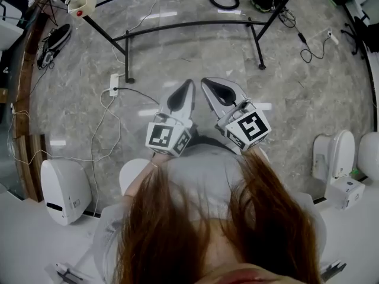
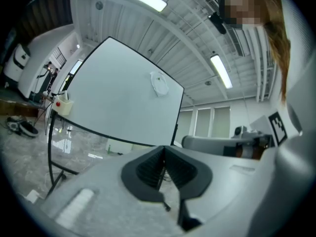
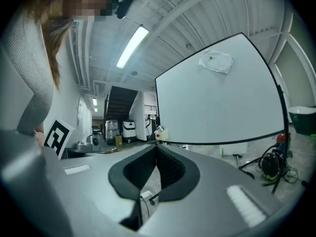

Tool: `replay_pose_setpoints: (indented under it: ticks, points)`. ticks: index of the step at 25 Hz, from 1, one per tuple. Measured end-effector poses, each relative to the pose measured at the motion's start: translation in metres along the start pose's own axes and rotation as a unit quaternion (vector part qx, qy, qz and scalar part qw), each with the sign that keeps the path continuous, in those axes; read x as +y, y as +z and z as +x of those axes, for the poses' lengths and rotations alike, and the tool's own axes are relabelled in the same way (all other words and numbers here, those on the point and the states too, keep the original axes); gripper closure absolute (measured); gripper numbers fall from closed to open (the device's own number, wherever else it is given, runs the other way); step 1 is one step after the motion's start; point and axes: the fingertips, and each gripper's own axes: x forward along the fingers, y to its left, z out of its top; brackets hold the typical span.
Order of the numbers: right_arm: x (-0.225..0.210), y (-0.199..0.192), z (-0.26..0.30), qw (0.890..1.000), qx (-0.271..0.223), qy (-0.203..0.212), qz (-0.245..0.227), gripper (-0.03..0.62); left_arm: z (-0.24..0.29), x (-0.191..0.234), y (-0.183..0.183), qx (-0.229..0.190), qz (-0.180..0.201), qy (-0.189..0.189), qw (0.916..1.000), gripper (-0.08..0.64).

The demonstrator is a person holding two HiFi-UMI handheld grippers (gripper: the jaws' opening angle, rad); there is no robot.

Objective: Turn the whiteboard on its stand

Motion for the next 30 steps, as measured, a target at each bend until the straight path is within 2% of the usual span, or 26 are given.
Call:
replay_pose_setpoints:
  ticks: [3,6,10,13,16,25,28,30]
  points:
    - [-0.016,-0.005,0.006,1.000,0.000,0.006,0.020,0.598,0.016,0.003,0.016,-0.018,0.012,0.001,0.9998,0.561]
    - [-0.035,-0.002,0.018,1.000,-0.004,0.004,0.010,0.598,0.036,0.017,0.017,-0.021,0.001,0.001,0.9998,0.561]
    - [-0.071,0.004,0.039,1.000,-0.003,-0.003,-0.008,0.598,0.080,0.032,0.010,-0.015,0.000,-0.019,0.9997,0.560]
    - [-0.107,0.006,0.064,1.000,0.001,-0.018,-0.021,0.598,0.122,0.056,0.010,-0.016,-0.007,-0.030,0.9994,0.560]
    - [-0.151,0.017,0.098,0.999,-0.005,-0.036,-0.008,0.598,0.170,0.083,0.015,-0.015,-0.005,-0.044,0.9989,0.560]
    - [-0.289,0.065,0.221,0.998,-0.029,-0.052,-0.009,0.598,0.327,0.180,0.061,-0.003,0.007,-0.072,0.9974,0.561]
    - [-0.319,0.071,0.239,0.997,-0.030,-0.059,-0.033,0.598,0.357,0.194,0.069,0.000,0.002,-0.080,0.9968,0.561]
    - [-0.333,0.071,0.242,0.997,-0.024,-0.061,-0.032,0.598,0.371,0.195,0.070,0.000,-0.002,-0.083,0.9965,0.561]
